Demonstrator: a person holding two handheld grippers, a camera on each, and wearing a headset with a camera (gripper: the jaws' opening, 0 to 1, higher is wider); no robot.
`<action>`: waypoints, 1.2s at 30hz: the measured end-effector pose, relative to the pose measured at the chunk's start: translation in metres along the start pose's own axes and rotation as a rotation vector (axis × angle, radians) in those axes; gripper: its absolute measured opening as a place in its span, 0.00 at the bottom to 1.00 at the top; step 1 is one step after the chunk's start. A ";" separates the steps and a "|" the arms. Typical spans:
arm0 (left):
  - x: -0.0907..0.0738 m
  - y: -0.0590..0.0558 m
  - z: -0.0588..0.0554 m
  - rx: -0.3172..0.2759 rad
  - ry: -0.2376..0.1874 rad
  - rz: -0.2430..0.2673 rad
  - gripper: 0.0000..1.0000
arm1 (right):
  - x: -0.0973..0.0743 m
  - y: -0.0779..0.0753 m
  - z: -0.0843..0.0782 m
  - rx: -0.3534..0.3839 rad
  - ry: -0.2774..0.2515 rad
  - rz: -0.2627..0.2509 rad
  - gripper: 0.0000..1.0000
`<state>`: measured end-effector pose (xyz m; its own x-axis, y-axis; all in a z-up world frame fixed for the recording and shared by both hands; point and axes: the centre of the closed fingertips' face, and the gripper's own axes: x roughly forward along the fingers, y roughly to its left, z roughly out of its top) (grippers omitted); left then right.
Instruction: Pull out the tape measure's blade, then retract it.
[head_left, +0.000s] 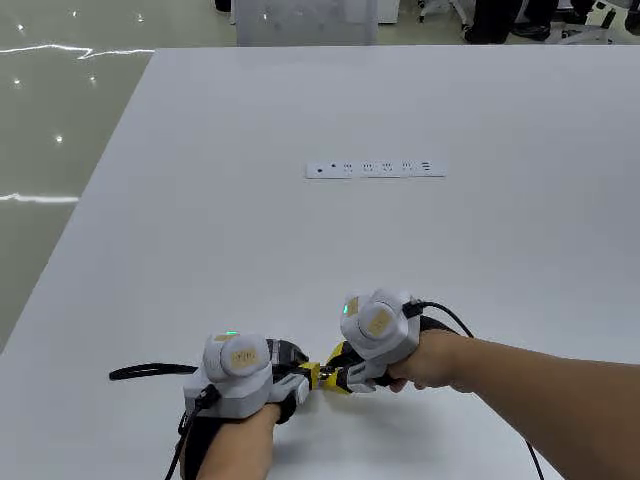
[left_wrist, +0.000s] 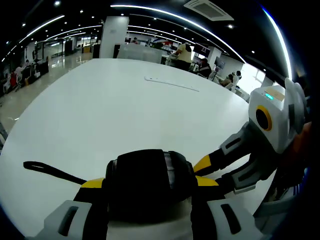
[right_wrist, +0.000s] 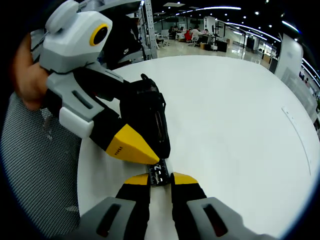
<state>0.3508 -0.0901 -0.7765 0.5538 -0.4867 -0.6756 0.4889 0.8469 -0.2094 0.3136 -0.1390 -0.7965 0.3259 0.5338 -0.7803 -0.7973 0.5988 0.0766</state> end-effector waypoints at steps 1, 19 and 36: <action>0.000 0.000 0.000 -0.001 -0.001 0.000 0.64 | 0.000 0.000 0.000 -0.001 0.000 0.000 0.14; 0.000 -0.001 0.000 0.006 0.000 -0.008 0.64 | 0.002 0.002 0.001 -0.030 -0.005 -0.017 0.14; 0.000 -0.001 0.000 -0.002 0.001 -0.011 0.64 | 0.008 0.004 0.009 -0.035 -0.010 -0.014 0.14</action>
<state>0.3503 -0.0906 -0.7767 0.5474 -0.4958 -0.6742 0.4935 0.8419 -0.2184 0.3180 -0.1270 -0.7970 0.3420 0.5318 -0.7747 -0.8100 0.5848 0.0439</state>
